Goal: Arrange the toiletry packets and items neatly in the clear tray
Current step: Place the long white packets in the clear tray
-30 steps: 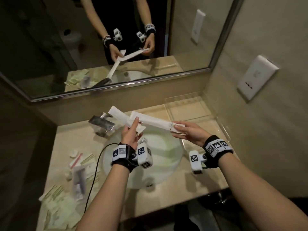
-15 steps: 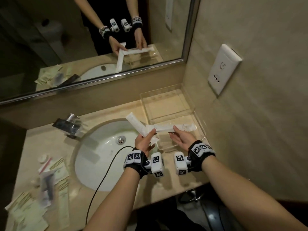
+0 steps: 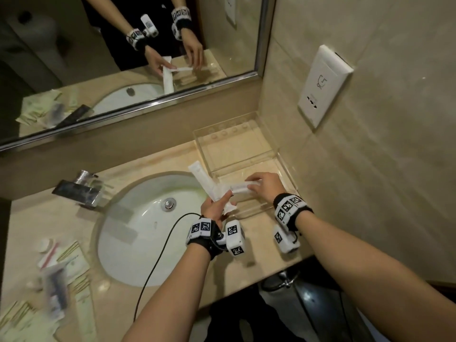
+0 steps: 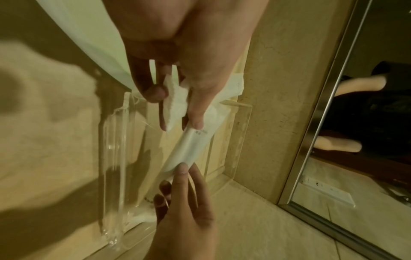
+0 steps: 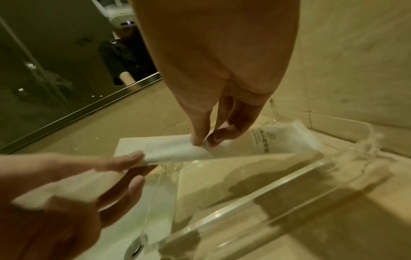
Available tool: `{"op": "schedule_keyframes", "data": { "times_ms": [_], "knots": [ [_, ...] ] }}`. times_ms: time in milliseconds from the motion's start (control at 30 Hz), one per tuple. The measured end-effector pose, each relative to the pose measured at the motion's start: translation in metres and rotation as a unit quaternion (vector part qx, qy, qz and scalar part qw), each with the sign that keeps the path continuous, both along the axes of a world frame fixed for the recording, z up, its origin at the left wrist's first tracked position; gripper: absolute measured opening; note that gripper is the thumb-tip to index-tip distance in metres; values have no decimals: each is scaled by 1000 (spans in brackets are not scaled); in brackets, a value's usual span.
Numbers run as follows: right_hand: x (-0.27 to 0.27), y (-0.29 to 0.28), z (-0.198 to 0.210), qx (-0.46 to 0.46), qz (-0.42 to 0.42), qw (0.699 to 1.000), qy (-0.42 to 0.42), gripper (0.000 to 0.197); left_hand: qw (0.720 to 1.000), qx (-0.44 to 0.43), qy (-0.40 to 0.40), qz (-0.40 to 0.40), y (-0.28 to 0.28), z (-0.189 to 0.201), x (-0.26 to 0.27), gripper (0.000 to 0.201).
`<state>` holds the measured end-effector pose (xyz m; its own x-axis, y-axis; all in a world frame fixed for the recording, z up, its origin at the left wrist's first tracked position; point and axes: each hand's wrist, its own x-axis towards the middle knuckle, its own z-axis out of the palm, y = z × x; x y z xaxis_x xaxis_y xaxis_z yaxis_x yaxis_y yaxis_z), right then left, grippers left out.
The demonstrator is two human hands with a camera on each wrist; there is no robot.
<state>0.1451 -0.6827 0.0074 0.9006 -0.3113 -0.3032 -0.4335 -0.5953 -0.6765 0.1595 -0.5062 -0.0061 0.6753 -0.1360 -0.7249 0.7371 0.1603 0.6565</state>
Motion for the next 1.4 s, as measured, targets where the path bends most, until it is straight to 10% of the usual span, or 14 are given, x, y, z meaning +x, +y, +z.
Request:
{"op": "schedule_keyframes", "data": {
  "times_ms": [400, 867, 1067, 1167, 1400],
  "knots": [
    [18, -6, -23, -105, 106, 977, 149, 17, 985, 156, -68, -19, 24, -18, 5, 29],
    [11, -14, -48, -163, 140, 970, 111, 27, 991, 75, -85, -67, 22, -7, 5, 37],
    [19, -1, -21, 97, -25, 995, 17, 24, 984, 77, -123, -101, 15, -4, 4, 15],
    [22, 3, 0, 231, 52, 967, 88, 33, 989, 34, -110, -97, 5, 1, 3, 18],
    [18, -24, 5, 209, 40, 971, 104, 23, 992, -48, -61, 101, 3, 5, 21, 20]
  ]
}}
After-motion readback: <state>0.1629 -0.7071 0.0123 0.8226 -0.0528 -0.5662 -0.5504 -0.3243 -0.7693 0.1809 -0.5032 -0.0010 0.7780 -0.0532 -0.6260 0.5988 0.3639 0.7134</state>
